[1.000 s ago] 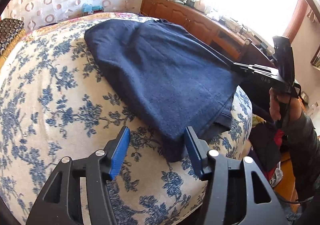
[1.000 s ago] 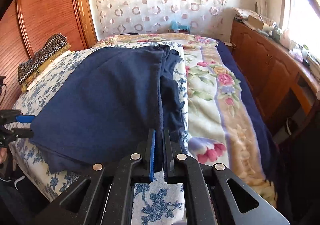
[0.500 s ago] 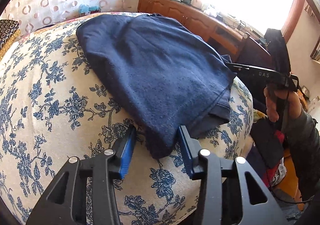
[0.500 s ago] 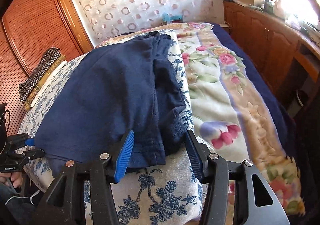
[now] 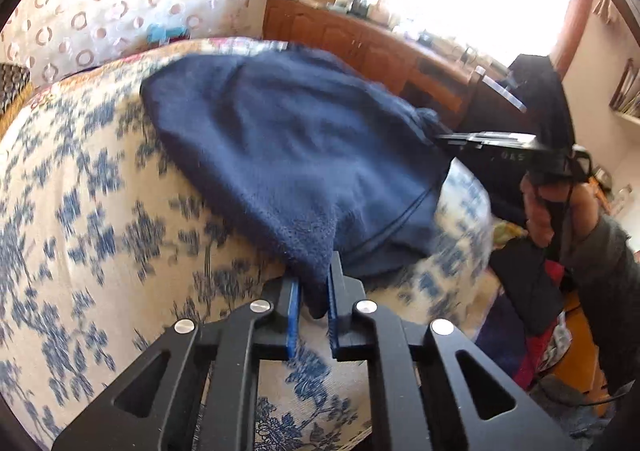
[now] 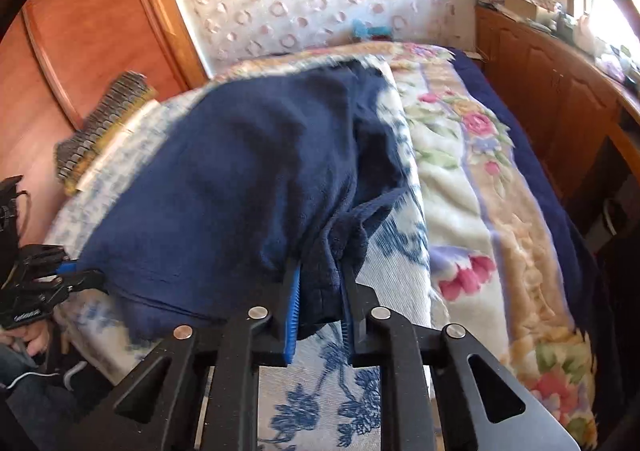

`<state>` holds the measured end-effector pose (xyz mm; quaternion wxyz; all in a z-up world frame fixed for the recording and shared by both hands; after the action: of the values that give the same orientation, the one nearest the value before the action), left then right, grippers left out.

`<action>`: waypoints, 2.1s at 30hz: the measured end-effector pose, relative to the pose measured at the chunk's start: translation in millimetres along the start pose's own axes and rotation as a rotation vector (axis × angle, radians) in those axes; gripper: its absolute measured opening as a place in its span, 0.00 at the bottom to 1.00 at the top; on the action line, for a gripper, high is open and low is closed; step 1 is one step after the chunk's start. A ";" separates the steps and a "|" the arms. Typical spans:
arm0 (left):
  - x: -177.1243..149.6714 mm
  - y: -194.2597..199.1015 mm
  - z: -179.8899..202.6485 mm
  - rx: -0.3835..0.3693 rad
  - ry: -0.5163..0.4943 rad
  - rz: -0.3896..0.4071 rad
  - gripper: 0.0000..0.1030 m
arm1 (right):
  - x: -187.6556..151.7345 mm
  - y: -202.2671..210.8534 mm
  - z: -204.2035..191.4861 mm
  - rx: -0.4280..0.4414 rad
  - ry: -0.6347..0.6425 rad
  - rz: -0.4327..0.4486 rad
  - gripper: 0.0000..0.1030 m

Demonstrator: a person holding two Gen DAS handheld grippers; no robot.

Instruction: Fold small clothes

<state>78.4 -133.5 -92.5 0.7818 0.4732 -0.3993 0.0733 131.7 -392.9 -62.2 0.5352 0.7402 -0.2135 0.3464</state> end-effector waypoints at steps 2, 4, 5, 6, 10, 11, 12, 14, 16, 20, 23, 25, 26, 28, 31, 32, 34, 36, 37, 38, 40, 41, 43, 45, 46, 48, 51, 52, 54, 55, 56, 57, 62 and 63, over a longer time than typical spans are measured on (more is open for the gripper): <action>20.9 13.4 -5.1 -0.023 0.016 0.048 0.11 | 17.0 13.8 0.8 0.045 -0.005 0.043 0.13; 48.6 23.5 -14.3 -0.032 0.031 0.094 0.11 | 39.6 25.8 -0.3 0.069 0.004 0.088 0.12; 60.0 25.9 -19.4 -0.025 0.034 0.110 0.11 | 53.1 29.6 -0.8 0.079 0.009 0.108 0.11; 73.5 27.8 -25.8 -0.013 0.039 0.127 0.11 | 66.2 32.2 -1.4 0.086 0.015 0.127 0.10; 126.7 20.7 -59.1 0.044 0.065 0.165 0.11 | 120.3 21.5 0.8 0.076 0.037 0.176 0.09; 134.4 17.7 -64.6 0.056 0.065 0.167 0.11 | 132.3 13.9 2.7 0.076 0.035 0.179 0.09; 141.5 14.5 -71.8 0.065 0.067 0.168 0.11 | 141.6 6.7 3.9 0.070 0.036 0.183 0.09; 157.0 4.6 -88.5 0.080 0.082 0.167 0.11 | 159.1 -11.3 9.5 0.063 0.023 0.188 0.09; 168.6 -6.5 -102.1 0.095 0.093 0.161 0.11 | 172.3 -30.5 13.9 0.054 0.006 0.188 0.09; 182.3 -31.9 -129.1 0.107 0.105 0.125 0.14 | 189.4 -72.8 19.1 0.040 -0.014 0.160 0.09; 180.7 -41.7 -140.5 0.105 0.096 0.107 0.29 | 193.3 -100.1 18.7 0.028 -0.020 0.126 0.09; 179.3 -42.8 -145.2 0.131 0.076 0.116 0.49 | 198.1 -110.2 17.5 0.000 -0.010 0.116 0.09; 178.7 -42.4 -147.6 0.134 0.066 0.121 0.53 | 200.5 -114.3 17.7 -0.015 -0.007 0.120 0.15; 177.5 -40.6 -151.1 0.128 0.068 0.121 0.66 | 210.5 -112.7 13.2 -0.025 -0.013 0.137 0.25; 172.3 -42.2 -153.6 0.114 0.061 0.114 0.76 | 213.2 -103.8 10.5 -0.043 -0.009 0.180 0.45; 169.8 -46.0 -153.7 0.115 0.056 0.101 0.76 | 207.5 -98.6 9.4 -0.041 0.001 0.193 0.48; 165.2 -54.2 -154.5 0.112 0.046 0.071 0.76 | 196.6 -91.7 6.1 -0.041 0.026 0.194 0.56; 162.0 -63.2 -155.5 0.139 0.045 0.047 0.76 | 185.3 -93.0 7.2 -0.028 0.054 0.166 0.65; 160.7 -70.1 -157.8 0.147 0.051 0.035 0.76 | 180.7 -95.7 5.7 -0.021 0.062 0.147 0.65; 160.1 -74.5 -158.4 0.150 0.058 0.025 0.76 | 177.0 -100.0 5.1 -0.021 0.065 0.123 0.65; 158.3 -86.2 -159.8 0.161 0.067 0.002 0.76 | 170.8 -110.5 3.3 -0.030 0.072 0.068 0.65; 157.7 -90.1 -160.2 0.170 0.062 -0.005 0.76 | 169.2 -116.5 3.3 -0.037 0.072 0.048 0.65; 155.8 -97.9 -161.7 0.200 0.051 -0.019 0.76 | 169.6 -126.3 4.2 -0.028 0.069 0.027 0.65; 153.1 -103.7 -165.6 0.217 0.061 -0.032 0.76 | 171.4 -136.3 6.7 -0.021 0.057 0.011 0.65; 151.9 -105.7 -168.1 0.224 0.068 -0.036 0.76 | 174.2 -141.8 9.4 -0.027 0.052 0.007 0.65; 150.1 -107.9 -171.4 0.235 0.076 -0.040 0.76 | 175.6 -153.1 14.5 -0.031 0.038 -0.024 0.65; 147.1 -111.7 -172.0 0.226 0.093 -0.047 0.76 | 182.2 -156.3 17.0 -0.033 0.020 -0.047 0.65; 146.2 -112.3 -171.6 0.224 0.093 -0.045 0.76 | 182.9 -156.4 16.1 -0.042 0.023 -0.055 0.67; 144.9 -114.6 -171.2 0.223 0.091 -0.046 0.76 | 185.2 -156.2 16.9 -0.065 0.014 -0.062 0.72; 144.9 -114.9 -170.3 0.223 0.087 -0.042 0.76 | 185.6 -156.0 16.9 -0.073 0.012 -0.065 0.75; 146.0 -115.9 -170.5 0.223 0.086 -0.042 0.76 | 186.3 -157.1 17.0 -0.073 0.005 -0.069 0.76; 146.8 -116.4 -170.3 0.224 0.086 -0.042 0.76 | 186.4 -157.6 18.4 -0.067 -0.006 -0.072 0.77; 149.5 -119.5 -168.9 0.231 0.086 -0.041 0.76 | 185.1 -160.3 16.7 -0.037 0.010 -0.068 0.77; 149.7 -119.9 -168.2 0.232 0.083 -0.040 0.76 | 185.3 -160.3 15.9 -0.034 0.018 -0.070 0.77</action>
<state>331.2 -103.6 -109.6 0.7389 0.5650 -0.3460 0.1230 370.2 -343.8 -31.2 0.5615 0.7348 -0.1884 0.3305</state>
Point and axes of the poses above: each gripper's, at about its wrist camera, not at the fingertips, and y roughly against the way its jaws point, z to its right, x to its top, the point moved 3 cm from there along -y, roughly the way its jaws point, and after that the axes turned 2 degrees about z, right-handed, at the moved point
